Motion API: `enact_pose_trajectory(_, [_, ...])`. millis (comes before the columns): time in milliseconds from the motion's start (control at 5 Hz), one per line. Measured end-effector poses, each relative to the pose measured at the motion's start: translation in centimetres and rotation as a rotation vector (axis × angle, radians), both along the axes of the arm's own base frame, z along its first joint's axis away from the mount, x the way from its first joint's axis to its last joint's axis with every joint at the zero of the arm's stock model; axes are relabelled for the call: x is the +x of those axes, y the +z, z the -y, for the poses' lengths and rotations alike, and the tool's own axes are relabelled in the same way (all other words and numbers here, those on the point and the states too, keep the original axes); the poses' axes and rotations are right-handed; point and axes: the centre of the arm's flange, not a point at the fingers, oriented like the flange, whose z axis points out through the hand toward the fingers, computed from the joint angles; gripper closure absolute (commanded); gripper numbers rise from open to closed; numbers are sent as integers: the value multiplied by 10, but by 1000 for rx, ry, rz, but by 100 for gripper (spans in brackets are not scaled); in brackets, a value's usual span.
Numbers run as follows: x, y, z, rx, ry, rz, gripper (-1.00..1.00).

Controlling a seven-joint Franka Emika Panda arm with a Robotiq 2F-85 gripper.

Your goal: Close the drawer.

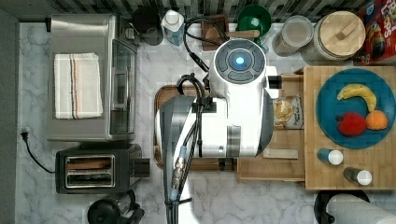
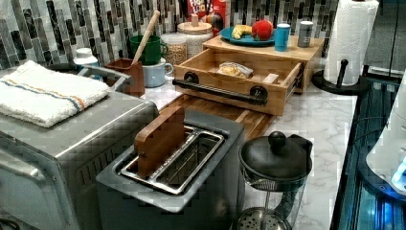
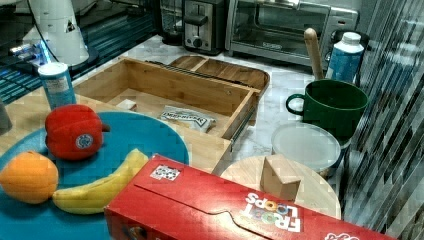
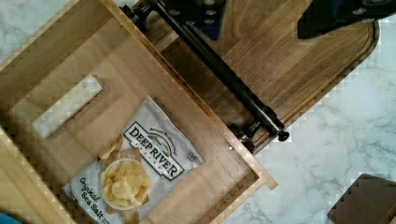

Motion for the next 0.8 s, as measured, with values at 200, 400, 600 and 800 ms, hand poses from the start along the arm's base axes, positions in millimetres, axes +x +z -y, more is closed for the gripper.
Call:
enact_pose_trajectory(200, [1, 0, 1, 0, -1, 10, 100])
enact_pose_trajectory(400, [1, -2, 1, 0, -1, 4, -100])
enact_pose_trajectory(600, [2, -10, 3, -2, 8, 26, -100])
enact_pose_trajectory(800, [0, -24, 5, -2, 12, 29, -100])
